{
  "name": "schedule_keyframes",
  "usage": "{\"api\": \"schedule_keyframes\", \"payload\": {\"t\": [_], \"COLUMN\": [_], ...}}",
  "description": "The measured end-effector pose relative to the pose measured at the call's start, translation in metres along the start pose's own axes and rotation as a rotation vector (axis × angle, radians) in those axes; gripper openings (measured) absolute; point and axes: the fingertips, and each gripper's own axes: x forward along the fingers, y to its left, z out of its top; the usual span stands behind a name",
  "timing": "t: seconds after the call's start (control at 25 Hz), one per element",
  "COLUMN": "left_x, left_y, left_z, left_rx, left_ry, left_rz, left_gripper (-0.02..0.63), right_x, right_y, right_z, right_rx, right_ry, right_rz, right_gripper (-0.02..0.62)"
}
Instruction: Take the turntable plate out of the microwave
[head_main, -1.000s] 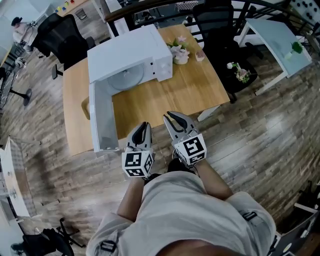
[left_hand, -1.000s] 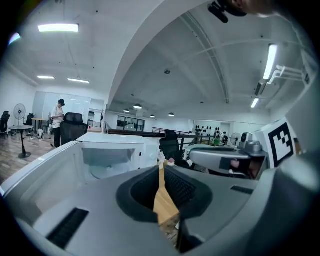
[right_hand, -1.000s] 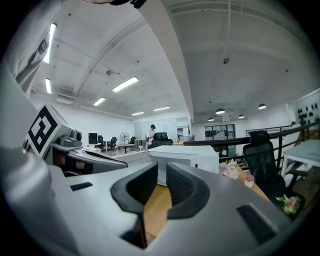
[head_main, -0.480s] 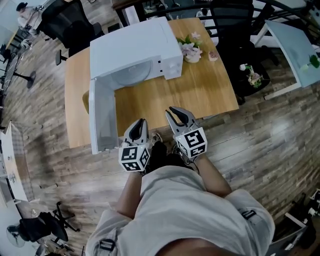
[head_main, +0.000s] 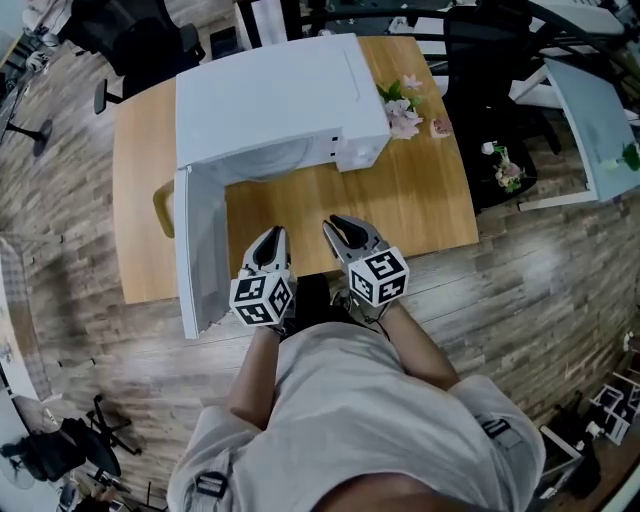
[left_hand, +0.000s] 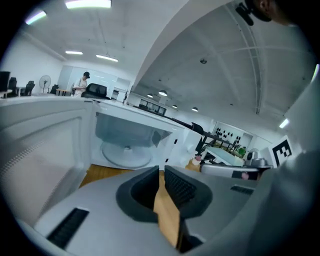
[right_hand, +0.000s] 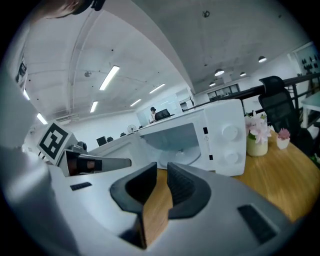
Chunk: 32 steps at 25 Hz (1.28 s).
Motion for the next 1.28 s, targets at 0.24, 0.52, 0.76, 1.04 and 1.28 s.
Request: {"api": "schedule_keyframes", "payload": {"t": [0.24, 0.52, 0.76, 1.04, 1.28], "left_x": [0.045, 0.081, 0.108, 0.135, 0.137], "left_y": [0.037, 0.075, 0.101, 0.128, 0.146], "left_z": [0.001, -0.001, -0.016, -0.023, -0.016], "left_rx": [-0.159, -0.264, -0.387, -0.48, -0.555], "left_ry": [0.031, 0.073, 0.098, 0.078, 0.049], "left_rz": [-0.033, -0.031, -0.002, 0.095, 0.15], "left_gripper": [0.046, 0.046, 0.048, 0.058, 0.076], "right_x": [0.057, 0.105, 0.144, 0.176, 0.198], "right_y": [-0.011, -0.018, -0.049, -0.074, -0.072], "right_z": [0.006, 0.0, -0.022, -0.045, -0.056], "right_rx": [0.08, 0.143, 0.429, 0.623, 0.727], "right_ry": [0.048, 0.112, 0.131, 0.154, 0.173], "right_rz": [0.003, -0.015, -0.038, -0.041, -0.008], "right_gripper": [0.072, 0.077, 0.083, 0.1, 0.123]}}
